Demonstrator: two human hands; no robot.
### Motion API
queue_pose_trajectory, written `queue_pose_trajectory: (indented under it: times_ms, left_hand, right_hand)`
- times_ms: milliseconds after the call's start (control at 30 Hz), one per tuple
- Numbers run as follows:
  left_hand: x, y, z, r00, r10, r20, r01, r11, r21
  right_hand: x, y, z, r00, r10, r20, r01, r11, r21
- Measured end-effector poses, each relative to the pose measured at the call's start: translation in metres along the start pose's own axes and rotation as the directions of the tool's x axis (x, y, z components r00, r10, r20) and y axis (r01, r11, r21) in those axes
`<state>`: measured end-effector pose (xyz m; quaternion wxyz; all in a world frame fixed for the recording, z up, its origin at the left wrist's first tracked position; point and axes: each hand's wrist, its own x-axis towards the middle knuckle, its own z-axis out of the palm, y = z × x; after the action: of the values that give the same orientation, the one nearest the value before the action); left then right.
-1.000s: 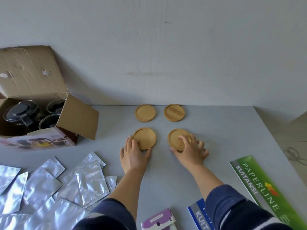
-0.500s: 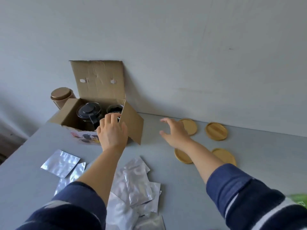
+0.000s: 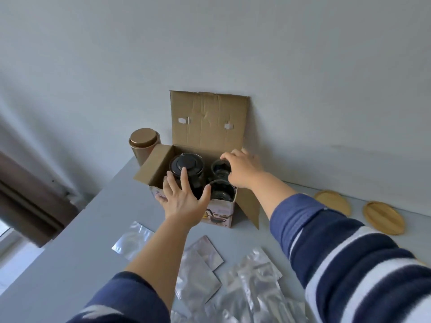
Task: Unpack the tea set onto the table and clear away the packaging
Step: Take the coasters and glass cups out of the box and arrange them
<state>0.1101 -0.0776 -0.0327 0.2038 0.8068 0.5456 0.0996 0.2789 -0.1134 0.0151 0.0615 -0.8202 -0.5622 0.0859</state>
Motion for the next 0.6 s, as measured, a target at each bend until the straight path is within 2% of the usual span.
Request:
queue_pose_trajectory:
  times_ms: [100, 167, 233, 300, 467, 600]
  left_hand:
    - [0.014, -0.007, -0.007, 0.999, 0.043, -0.005, -0.044, 0.999, -0.025]
    - [0.019, -0.007, -0.011, 0.998, 0.044, -0.046, -0.043, 0.999, 0.025]
    - [0.021, 0.002, -0.016, 0.987, 0.07, -0.145, -0.047, 0.986, 0.158]
    - [0.021, 0.014, -0.021, 0.977, 0.12, -0.176, -0.073, 0.965, 0.253]
    - [0.022, 0.036, -0.032, 0.979, 0.201, 0.024, -0.193, 0.896, 0.4]
    - [0.032, 0.047, -0.035, 0.968, 0.096, 0.231, -0.199, 0.856, 0.477]
  right_hand:
    - [0.008, -0.006, -0.003, 0.988, 0.059, 0.145, -0.034, 0.985, -0.168]
    - [0.014, -0.01, -0.005, 0.975, 0.08, 0.206, -0.029, 0.97, -0.239]
    - [0.02, -0.014, -0.007, 0.975, 0.093, 0.204, -0.02, 0.941, -0.337]
    - [0.026, -0.015, -0.01, 0.982, 0.091, 0.164, -0.013, 0.906, -0.423]
    - [0.037, -0.012, -0.006, 0.988, 0.076, 0.132, 0.001, 0.862, -0.507]
    - [0.038, -0.013, -0.002, 0.997, 0.037, 0.066, 0.002, 0.861, -0.509]
